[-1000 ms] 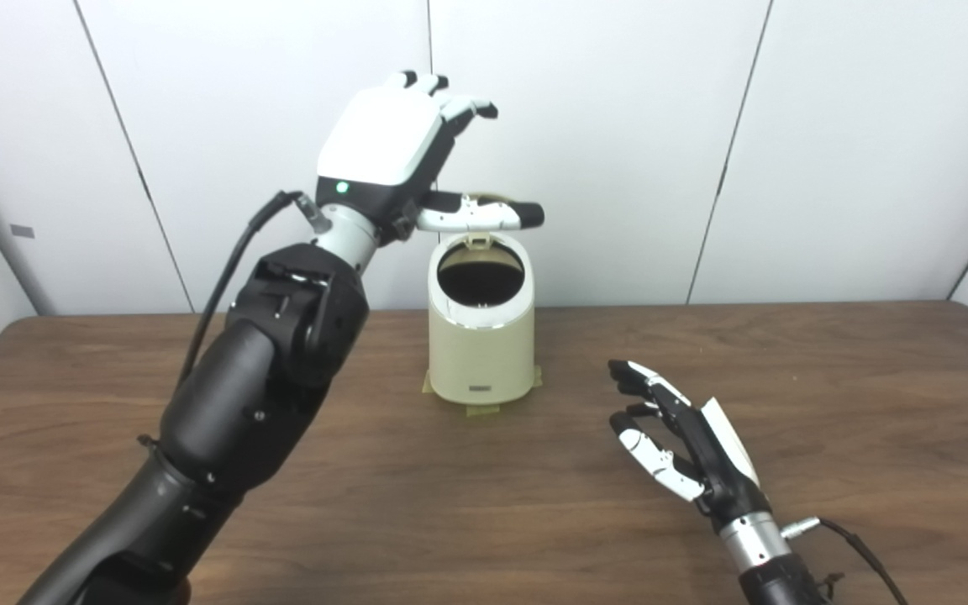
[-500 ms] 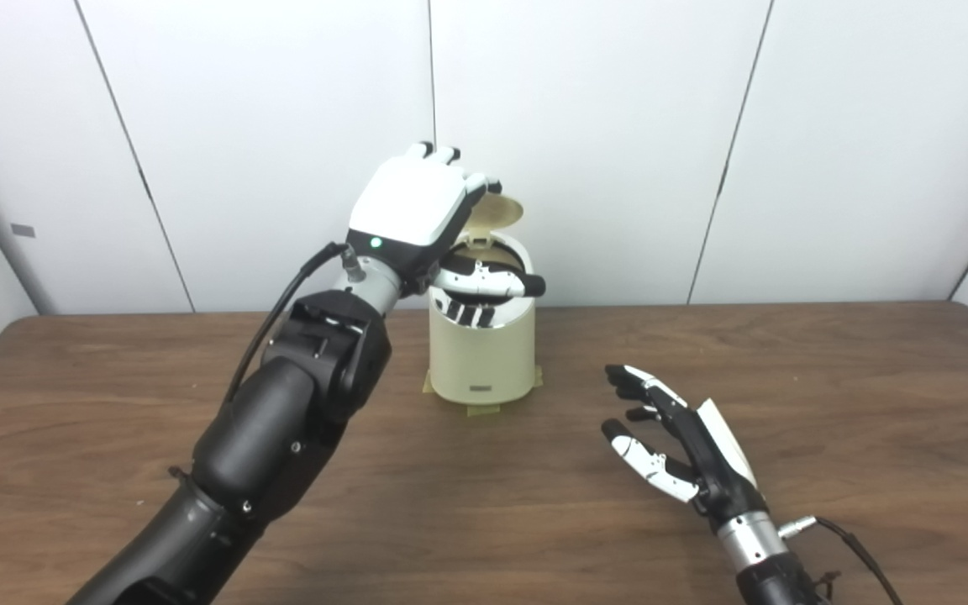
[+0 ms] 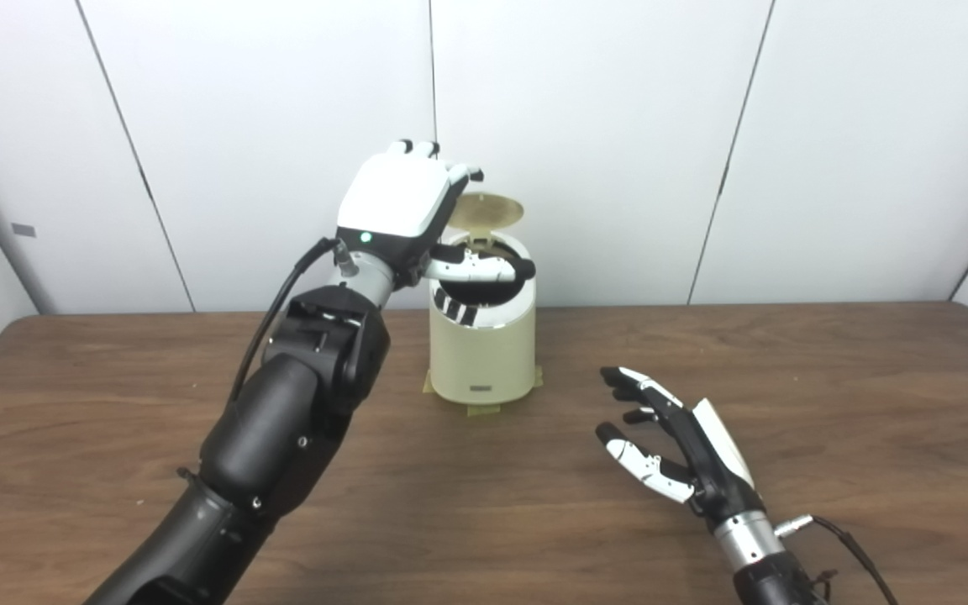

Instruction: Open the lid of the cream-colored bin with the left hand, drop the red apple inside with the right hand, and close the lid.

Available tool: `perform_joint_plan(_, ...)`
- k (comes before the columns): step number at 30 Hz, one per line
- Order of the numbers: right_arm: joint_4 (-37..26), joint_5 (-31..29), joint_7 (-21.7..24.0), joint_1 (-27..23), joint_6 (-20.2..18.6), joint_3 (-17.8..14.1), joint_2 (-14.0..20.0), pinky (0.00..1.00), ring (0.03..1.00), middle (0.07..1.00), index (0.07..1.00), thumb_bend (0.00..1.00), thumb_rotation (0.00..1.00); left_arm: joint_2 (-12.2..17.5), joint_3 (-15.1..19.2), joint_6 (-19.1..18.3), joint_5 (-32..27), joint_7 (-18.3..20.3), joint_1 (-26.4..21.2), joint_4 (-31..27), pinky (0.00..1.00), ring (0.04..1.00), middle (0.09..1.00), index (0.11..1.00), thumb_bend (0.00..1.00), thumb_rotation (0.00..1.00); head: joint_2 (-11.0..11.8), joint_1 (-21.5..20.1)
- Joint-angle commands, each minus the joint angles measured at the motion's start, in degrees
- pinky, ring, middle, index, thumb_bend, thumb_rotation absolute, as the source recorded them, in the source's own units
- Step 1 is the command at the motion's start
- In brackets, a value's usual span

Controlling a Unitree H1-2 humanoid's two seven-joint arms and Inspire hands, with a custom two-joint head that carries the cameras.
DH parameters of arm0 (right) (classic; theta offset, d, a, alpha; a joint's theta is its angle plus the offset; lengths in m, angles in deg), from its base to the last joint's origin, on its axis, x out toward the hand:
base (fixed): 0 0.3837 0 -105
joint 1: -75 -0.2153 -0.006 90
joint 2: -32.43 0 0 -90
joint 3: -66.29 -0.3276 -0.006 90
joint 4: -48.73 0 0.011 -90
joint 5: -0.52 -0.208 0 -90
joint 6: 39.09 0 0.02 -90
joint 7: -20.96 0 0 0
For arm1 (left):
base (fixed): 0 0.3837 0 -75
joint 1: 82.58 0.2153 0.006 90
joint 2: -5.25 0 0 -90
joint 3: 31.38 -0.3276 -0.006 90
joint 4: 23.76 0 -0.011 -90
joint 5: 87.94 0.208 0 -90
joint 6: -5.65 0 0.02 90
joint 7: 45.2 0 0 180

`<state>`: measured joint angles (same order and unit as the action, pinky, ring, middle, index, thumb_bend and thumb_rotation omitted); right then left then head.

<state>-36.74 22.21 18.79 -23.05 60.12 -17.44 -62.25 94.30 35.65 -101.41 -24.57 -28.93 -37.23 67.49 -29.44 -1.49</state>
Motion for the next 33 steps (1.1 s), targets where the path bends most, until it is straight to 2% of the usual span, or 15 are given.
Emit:
perform_joint_plan(1, 0.2, 0.5, -1.1, -1.1, 2.3, 0.1, 0.1, 0.69, 0.812, 0.837, 0.819, 0.15, 0.53, 0.2, 0.7, -0.1, 1.4, -0.9, -3.4, -0.8, 1.00, 0.977, 0.878, 0.859, 1.00, 1.00, 0.0, 0.0)
perform_joint_plan(5, 0.1, 0.6, -1.0, -1.1, 1.9, 0.2, 0.1, 0.71, 0.816, 0.839, 0.821, 0.17, 0.56, 0.0, 0.8, 0.0, 1.2, -1.4, -3.2, -0.8, 1.00, 0.976, 0.872, 0.858, 1.00, 0.99, 0.0, 0.0)
perform_joint_plan(11, -0.3, 1.1, -1.0, -1.1, 1.1, 0.2, 0.0, 0.70, 0.810, 0.837, 0.820, 0.17, 0.55, -0.5, 0.4, -0.3, 1.5, -0.8, -3.3, -0.2, 1.00, 0.968, 0.868, 0.852, 1.00, 0.98, -0.1, 0.0)
perform_joint_plan(16, -0.6, 1.5, -0.9, -1.0, 0.9, 0.3, -0.1, 0.69, 0.805, 0.834, 0.818, 0.18, 0.49, -0.7, -0.3, -0.2, 2.3, -0.3, -3.5, 0.9, 1.00, 0.974, 0.858, 0.843, 1.00, 1.00, -0.1, -0.1)
perform_joint_plan(22, -1.0, 1.1, -0.5, -0.9, 0.2, 0.3, -0.4, 0.70, 0.802, 0.831, 0.816, 0.18, 0.42, -1.3, -0.6, 0.3, 2.1, -1.1, -3.5, 2.3, 1.00, 0.965, 0.838, 0.829, 1.00, 0.96, -0.2, -0.1)
perform_joint_plan(33, -2.3, 1.4, -0.3, -0.5, -1.4, 0.6, -0.7, 0.70, 0.805, 0.833, 0.816, 0.19, 0.37, -1.7, -1.8, 1.2, 2.8, -1.6, -4.4, 4.0, 1.00, 0.952, 0.833, 0.815, 1.00, 0.93, -0.6, -0.5)
